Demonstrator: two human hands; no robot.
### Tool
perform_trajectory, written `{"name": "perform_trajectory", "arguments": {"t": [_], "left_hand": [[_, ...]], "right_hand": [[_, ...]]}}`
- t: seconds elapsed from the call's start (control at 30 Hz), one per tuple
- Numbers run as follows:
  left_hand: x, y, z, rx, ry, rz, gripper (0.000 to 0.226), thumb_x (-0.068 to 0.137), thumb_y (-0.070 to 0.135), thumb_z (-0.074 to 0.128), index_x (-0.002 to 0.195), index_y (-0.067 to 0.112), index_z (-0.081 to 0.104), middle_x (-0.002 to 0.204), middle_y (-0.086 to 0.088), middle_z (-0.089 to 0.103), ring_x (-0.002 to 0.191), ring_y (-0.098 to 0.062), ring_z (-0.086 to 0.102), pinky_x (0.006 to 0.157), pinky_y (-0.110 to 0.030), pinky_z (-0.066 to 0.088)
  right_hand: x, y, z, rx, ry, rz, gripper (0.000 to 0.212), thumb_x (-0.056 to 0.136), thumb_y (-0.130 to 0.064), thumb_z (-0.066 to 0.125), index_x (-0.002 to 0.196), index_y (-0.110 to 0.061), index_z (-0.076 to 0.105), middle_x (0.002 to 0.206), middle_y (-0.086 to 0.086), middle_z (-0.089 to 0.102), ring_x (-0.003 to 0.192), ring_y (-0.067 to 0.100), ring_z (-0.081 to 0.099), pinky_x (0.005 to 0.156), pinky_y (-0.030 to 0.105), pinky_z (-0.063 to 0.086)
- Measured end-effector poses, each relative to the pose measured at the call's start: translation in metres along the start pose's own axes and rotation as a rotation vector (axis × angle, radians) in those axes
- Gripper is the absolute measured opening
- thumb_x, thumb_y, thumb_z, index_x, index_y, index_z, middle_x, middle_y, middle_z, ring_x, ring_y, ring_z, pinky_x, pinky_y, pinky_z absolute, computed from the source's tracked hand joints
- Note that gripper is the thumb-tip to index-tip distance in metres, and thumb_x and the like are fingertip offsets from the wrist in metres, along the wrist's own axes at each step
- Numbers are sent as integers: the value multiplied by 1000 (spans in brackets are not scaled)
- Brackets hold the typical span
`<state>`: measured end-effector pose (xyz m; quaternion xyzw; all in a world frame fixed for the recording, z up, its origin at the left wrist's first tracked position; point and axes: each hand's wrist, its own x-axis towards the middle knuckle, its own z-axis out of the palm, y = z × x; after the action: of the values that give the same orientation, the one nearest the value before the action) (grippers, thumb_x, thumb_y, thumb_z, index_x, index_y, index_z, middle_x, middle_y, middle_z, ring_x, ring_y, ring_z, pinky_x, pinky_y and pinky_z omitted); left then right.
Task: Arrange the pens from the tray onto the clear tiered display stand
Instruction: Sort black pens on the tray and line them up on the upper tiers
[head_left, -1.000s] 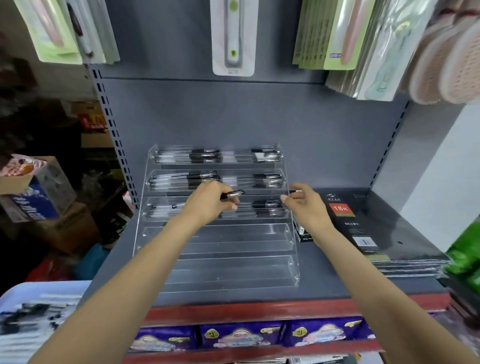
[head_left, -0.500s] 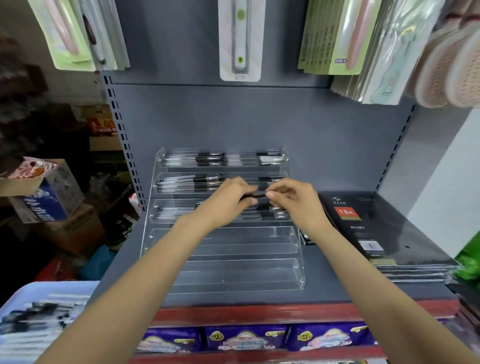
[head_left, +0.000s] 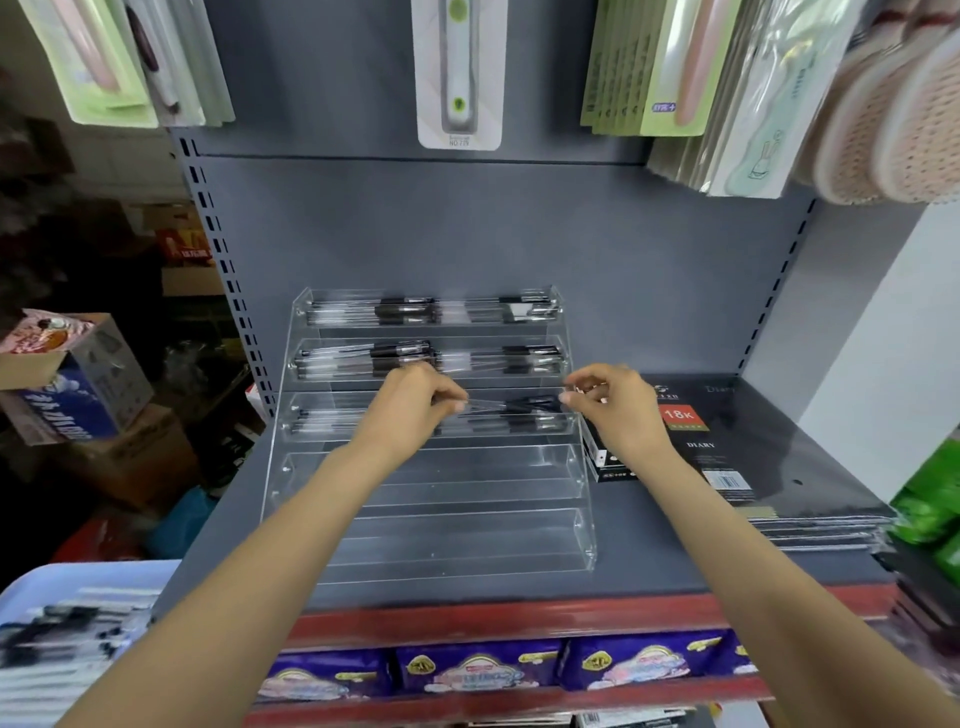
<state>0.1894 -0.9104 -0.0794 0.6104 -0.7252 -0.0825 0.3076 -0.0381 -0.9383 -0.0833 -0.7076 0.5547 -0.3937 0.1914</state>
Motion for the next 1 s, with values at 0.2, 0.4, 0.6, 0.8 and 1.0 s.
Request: {"name": "perform_trajectory", "arguments": {"t": [0.2, 0.4, 0.6, 0.8, 1.0], "left_hand": [[-2, -5, 4, 42, -61, 37, 25, 85, 19, 66, 109, 13, 70, 97, -1, 62, 87, -8, 50, 79, -15, 33], [-5, -12, 5, 192, -131, 79, 33, 90, 28, 59, 122, 19, 61, 118, -2, 58, 114, -22, 48, 99, -34, 39], [-5, -8, 3, 230, -162, 110, 28, 93, 24, 54, 120, 21, 63, 114, 1, 61, 110, -20, 51, 97, -38, 41], [-12, -9, 6, 126, -97, 82, 30, 91, 26, 57, 120, 18, 61, 115, -2, 59, 110, -21, 51, 98, -39, 41], [-40, -21, -25, -59, 182, 15, 21, 89, 17, 59, 109, 16, 65, 98, 2, 63, 89, -11, 58, 86, -23, 45]], "right_hand": [[-3, 1, 6, -224, -39, -199, 29, 85, -14, 67, 114, -11, 66, 116, 5, 55, 110, 17, 50, 94, 16, 32], [-3, -8, 11, -415, -235, -294, 36, 91, -21, 59, 127, -15, 58, 128, 4, 58, 119, 20, 49, 101, 27, 36], [-3, -11, 9, -583, -257, -326, 33, 95, -25, 53, 126, -17, 59, 127, 0, 59, 116, 17, 49, 98, 32, 42], [-11, -13, 13, -563, -213, -335, 34, 95, -23, 52, 127, -14, 58, 126, 1, 57, 114, 20, 49, 99, 32, 41], [-27, -56, 43, -343, -84, -354, 28, 91, -19, 59, 117, -10, 63, 112, 8, 62, 108, 25, 55, 93, 39, 46]]}}
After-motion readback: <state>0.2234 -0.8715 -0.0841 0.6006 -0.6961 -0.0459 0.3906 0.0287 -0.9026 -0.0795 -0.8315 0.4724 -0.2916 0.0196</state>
